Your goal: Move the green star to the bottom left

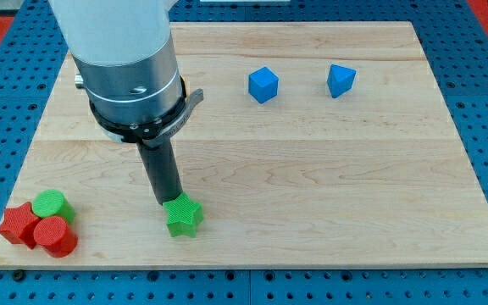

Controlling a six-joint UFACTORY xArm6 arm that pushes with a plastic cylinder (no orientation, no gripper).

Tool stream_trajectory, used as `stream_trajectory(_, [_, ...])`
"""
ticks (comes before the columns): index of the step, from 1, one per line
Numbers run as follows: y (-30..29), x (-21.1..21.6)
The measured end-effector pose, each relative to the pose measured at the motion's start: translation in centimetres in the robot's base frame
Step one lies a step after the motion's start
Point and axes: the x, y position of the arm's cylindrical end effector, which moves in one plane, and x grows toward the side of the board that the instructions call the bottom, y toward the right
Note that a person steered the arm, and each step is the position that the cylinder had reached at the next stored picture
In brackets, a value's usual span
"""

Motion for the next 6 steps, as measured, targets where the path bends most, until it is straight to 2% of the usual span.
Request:
stream_trajectory(2, [8.1, 0.6])
stream_trajectory(3, [8.8, 3.4])
stream_trajectory(4, [6.7, 4.2])
stream_trajectory(6, [-3.4, 3.8])
